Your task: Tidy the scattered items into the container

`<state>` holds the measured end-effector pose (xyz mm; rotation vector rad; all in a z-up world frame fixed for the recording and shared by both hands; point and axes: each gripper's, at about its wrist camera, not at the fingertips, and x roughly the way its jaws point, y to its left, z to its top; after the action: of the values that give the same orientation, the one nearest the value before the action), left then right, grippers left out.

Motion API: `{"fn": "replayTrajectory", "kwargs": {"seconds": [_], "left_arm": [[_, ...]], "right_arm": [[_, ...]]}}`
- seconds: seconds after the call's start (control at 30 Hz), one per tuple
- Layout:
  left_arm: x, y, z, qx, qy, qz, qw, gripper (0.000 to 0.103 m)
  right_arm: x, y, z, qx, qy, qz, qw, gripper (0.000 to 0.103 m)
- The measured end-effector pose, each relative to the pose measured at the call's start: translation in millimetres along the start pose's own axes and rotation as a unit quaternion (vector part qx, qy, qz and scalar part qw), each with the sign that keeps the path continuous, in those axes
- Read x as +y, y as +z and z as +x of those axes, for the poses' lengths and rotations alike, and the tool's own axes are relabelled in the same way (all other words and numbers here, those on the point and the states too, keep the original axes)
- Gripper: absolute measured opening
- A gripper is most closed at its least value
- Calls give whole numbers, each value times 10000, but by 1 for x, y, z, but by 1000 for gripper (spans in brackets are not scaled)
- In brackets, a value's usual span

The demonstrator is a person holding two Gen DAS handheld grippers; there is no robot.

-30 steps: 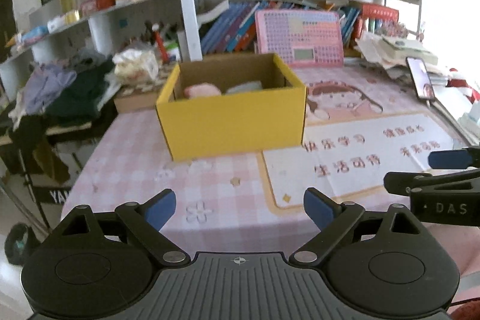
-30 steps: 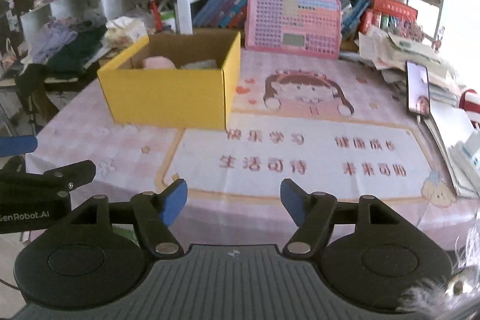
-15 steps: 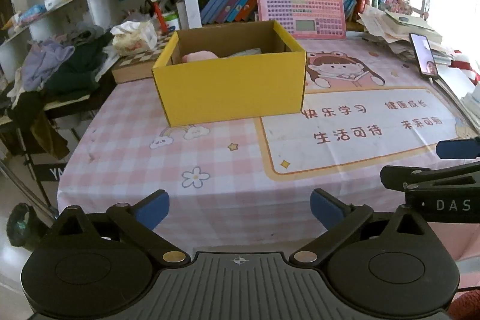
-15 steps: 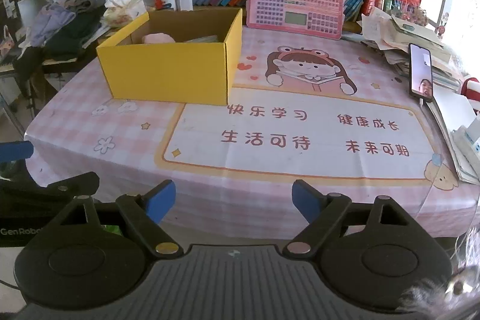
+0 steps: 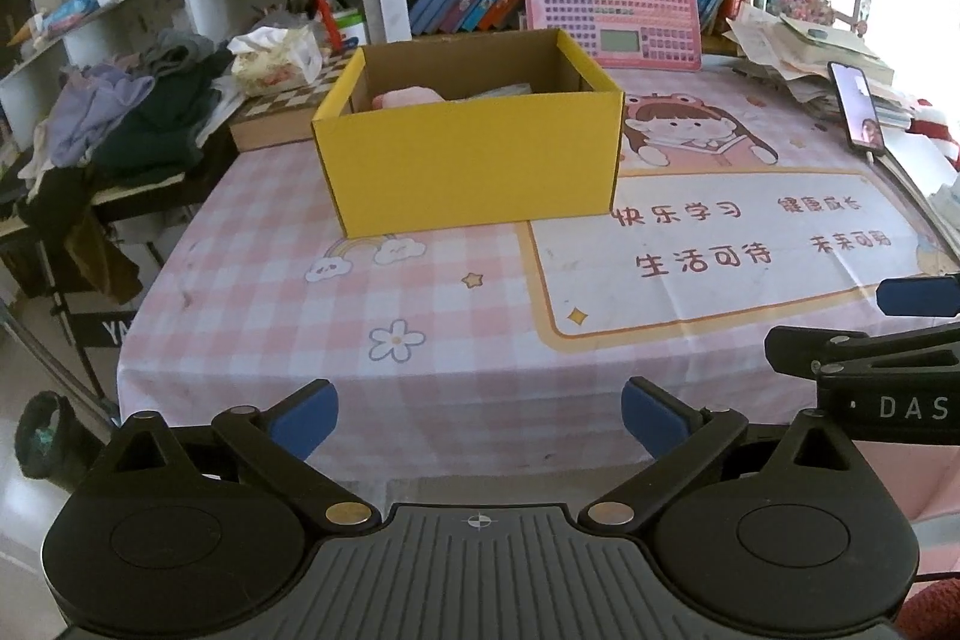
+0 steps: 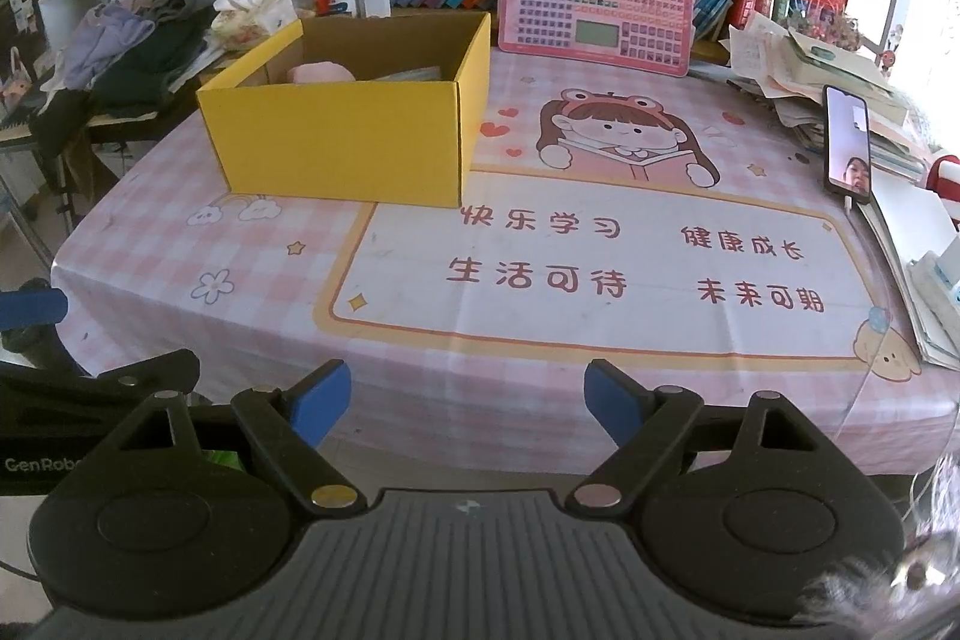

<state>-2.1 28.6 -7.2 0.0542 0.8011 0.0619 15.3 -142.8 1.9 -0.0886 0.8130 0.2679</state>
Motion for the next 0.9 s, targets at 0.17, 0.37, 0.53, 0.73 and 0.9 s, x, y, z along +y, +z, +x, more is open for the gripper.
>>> {"fn": "replayTrajectory", "kwargs": {"seconds": [0.17,0.37,0.53,0.73,0.9], "left_arm": [[1,0,2,42,-2,-41,10000,102],[0,-1,2,54,4,-51,10000,102],[0,-1,2,73,4,-53,10000,102],[1,-1,3,74,4,-67,10000,102],[3,-1,5,107,2,-113,9999,102]], "right_arm": [[0,0,1,23,16,-5,10000,85],[0,0,1,36,26,-3,10000,85],[-1,0,3,63,31,15,10000,86],[-1,0,4,84,17,49,10000,89],[0,0,4,111,5,52,9999,90]]}}
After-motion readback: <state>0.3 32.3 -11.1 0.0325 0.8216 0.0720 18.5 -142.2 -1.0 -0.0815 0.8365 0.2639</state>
